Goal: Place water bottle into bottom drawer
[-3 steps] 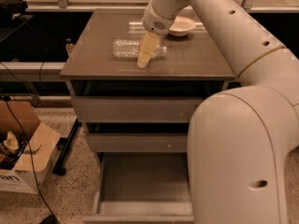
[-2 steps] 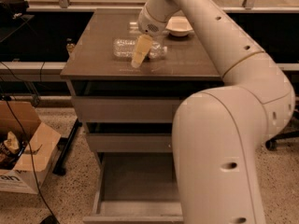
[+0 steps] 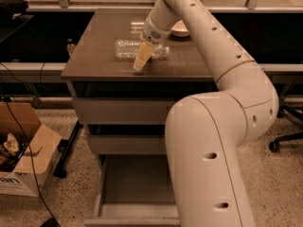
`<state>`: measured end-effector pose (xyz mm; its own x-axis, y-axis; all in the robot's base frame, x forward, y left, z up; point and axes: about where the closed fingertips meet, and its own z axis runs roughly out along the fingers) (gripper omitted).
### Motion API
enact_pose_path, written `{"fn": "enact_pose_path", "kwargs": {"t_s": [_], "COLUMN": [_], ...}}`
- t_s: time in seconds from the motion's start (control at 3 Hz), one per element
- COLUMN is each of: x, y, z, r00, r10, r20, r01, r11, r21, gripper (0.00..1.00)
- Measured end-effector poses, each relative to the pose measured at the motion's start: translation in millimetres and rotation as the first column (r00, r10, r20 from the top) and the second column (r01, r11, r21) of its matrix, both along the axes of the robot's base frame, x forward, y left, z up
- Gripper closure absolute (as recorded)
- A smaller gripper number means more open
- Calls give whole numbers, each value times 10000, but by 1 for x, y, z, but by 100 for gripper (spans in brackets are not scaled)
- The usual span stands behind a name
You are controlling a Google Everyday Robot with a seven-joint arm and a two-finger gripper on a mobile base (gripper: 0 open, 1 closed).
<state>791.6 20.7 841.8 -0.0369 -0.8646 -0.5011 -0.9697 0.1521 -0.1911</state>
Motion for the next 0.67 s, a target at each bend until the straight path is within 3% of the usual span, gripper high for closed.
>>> {"fn": "enact_pose_path", "kwargs": {"t_s": [0.67], "x": [-3], "y": [-23], "z": [11], "r00": [9998], "r10": [-138], "r20": [148], "r01": [144], "r11": [9990], "r21": [-414], "gripper": [65]}}
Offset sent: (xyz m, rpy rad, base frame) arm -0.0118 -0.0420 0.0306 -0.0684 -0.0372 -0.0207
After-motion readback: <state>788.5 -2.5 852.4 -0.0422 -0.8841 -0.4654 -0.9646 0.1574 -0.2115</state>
